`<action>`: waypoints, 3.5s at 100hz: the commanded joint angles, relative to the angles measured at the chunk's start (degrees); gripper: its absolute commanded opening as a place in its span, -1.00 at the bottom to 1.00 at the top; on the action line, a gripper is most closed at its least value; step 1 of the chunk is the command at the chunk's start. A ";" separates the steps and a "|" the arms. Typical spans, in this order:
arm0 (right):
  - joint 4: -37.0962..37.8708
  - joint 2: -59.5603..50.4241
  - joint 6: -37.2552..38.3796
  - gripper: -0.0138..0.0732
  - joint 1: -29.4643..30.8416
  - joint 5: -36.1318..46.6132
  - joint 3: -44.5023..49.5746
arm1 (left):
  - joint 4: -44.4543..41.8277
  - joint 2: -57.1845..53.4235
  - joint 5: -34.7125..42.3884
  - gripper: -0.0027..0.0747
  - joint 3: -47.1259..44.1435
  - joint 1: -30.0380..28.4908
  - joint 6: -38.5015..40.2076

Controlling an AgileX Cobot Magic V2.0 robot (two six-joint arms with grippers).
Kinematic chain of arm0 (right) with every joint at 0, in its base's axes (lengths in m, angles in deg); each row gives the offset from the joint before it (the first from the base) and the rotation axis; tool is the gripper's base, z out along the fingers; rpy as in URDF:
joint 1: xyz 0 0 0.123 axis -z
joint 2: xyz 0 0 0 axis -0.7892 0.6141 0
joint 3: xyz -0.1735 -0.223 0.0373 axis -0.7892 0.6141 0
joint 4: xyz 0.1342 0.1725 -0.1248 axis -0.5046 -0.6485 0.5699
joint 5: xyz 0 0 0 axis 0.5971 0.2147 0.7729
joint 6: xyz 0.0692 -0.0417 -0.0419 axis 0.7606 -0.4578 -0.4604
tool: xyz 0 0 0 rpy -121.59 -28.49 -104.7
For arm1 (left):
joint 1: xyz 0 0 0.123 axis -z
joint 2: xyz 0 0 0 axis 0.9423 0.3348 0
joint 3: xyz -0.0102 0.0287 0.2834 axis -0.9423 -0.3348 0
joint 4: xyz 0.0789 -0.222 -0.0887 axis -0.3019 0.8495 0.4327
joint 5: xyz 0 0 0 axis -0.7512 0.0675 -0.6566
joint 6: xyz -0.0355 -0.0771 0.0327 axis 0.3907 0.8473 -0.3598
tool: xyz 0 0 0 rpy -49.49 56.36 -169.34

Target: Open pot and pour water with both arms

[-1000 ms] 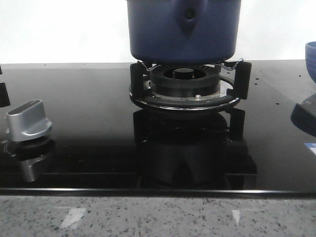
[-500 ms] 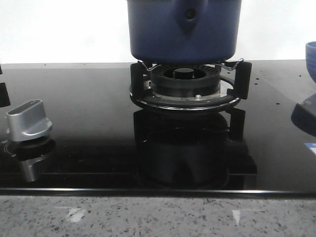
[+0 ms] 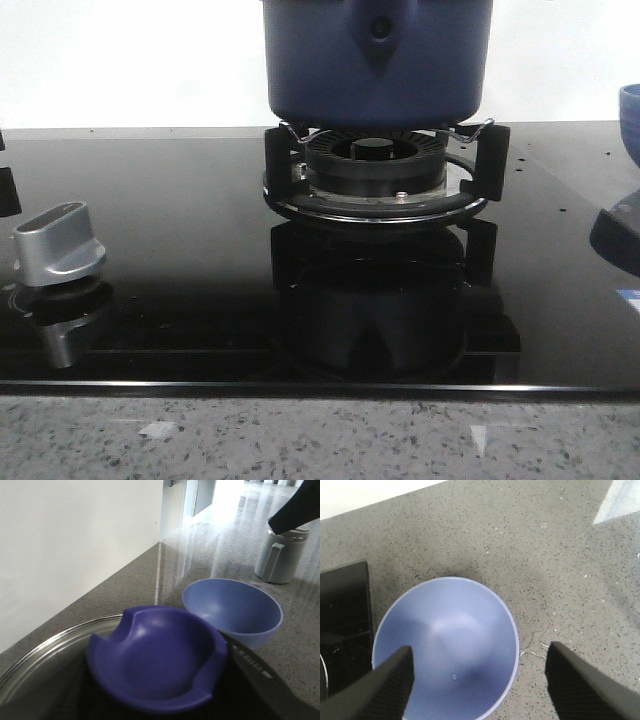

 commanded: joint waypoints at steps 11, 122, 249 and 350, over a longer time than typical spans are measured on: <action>-0.70 -1.72 -0.01 0.46 0.30 3.30 -1.84 | 4.04 -3.11 -1.20 0.04 2.31 0.39 -0.18; -46.85 -7.98 -31.98 -0.83 -14.69 18.47 5.64 | -1.62 -28.59 -11.15 -0.98 2.31 -26.20 22.48; -53.32 -69.76 -54.53 -0.84 -19.33 36.95 66.28 | 7.14 -105.20 20.36 -0.98 -71.49 -28.47 12.49; -53.32 -69.76 -54.53 -0.84 -19.33 36.54 66.37 | -64.71 -104.61 33.45 -0.98 -72.56 -28.55 81.40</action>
